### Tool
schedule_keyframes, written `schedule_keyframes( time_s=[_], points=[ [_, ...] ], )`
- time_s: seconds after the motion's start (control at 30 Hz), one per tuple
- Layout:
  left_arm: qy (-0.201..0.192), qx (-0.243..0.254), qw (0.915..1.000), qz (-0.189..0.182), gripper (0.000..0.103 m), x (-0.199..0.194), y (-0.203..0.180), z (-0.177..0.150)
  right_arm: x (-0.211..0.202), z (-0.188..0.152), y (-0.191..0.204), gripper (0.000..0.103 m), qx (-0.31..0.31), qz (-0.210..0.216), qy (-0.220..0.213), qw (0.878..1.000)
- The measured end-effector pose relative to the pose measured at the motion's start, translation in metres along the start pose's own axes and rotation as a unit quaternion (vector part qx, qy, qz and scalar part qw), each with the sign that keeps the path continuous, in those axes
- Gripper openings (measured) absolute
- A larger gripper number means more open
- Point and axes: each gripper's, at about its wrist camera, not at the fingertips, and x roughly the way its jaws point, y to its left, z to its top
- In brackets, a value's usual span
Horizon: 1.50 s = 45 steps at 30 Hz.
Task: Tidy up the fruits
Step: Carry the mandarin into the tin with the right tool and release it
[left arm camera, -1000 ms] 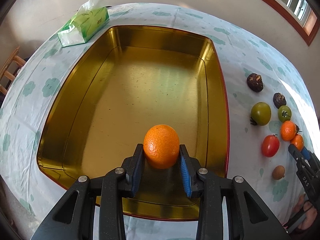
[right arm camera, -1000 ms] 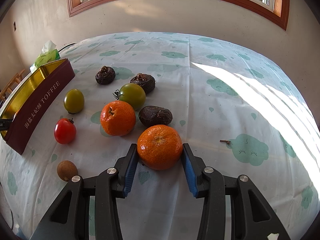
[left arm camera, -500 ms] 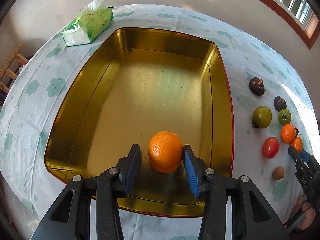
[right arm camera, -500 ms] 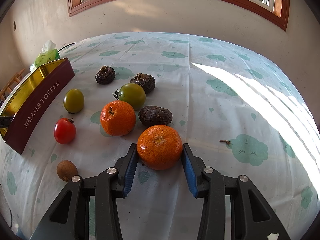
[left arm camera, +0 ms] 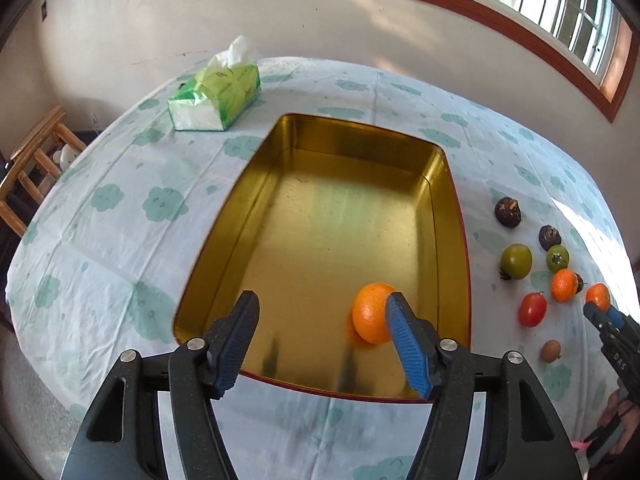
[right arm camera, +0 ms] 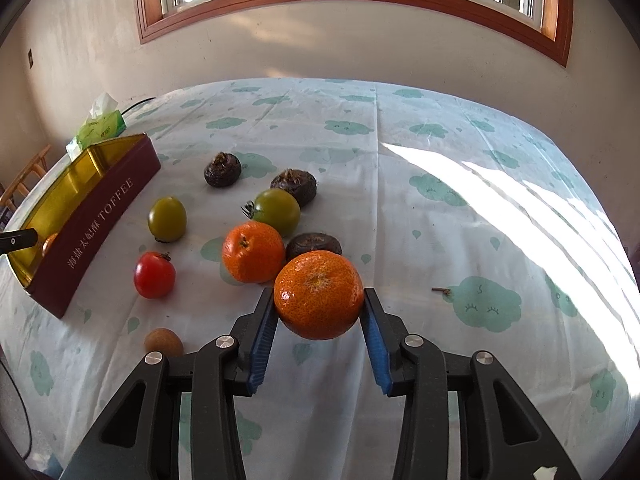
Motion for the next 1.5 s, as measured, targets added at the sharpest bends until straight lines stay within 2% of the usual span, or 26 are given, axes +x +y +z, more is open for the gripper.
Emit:
schedule_keyframes(
  time_s=[0.07,0.2,0.43,0.57,0.7,1.13,1.27,1.37,1.5],
  points=[
    [-0.013,-0.007,0.9998,0.014,0.068,-0.007,0.011,0.001,-0.009,0.011,0.014,0.039,-0.012,0.014,-0.01,1.0],
    [-0.025,-0.022,0.9988,0.036,0.069,-0.018,0.032,-0.001,-0.014,0.035,0.064,0.039,-0.048,0.073,-0.02,0.996],
    [-0.022,-0.044,0.997,0.06,0.069,-0.026,0.061,-0.012,0.004,0.057,0.17,0.039,-0.133,0.167,-0.009,0.977],
    [-0.015,-0.06,0.9959,0.066,0.069,-0.026,0.074,-0.016,0.022,0.063,0.211,0.039,-0.167,0.185,0.007,0.969],
    [-0.01,-0.073,0.9948,0.07,0.069,-0.024,0.083,-0.018,0.04,0.065,0.239,0.039,-0.188,0.183,0.026,0.965],
    [0.007,-0.085,0.9945,0.061,0.069,-0.013,0.091,-0.021,0.078,0.056,0.272,0.041,-0.223,0.163,0.073,0.958],
    [0.01,-0.081,0.9949,0.059,0.069,-0.013,0.088,-0.022,0.078,0.052,0.273,0.042,-0.232,0.153,0.067,0.958],
    [0.009,-0.076,0.9954,0.058,0.069,-0.014,0.083,-0.021,0.072,0.054,0.268,0.044,-0.225,0.161,0.058,0.959],
    [-0.004,-0.061,0.997,0.048,0.069,-0.023,0.07,-0.019,0.037,0.057,0.243,0.046,-0.202,0.179,0.021,0.963]
  ],
)
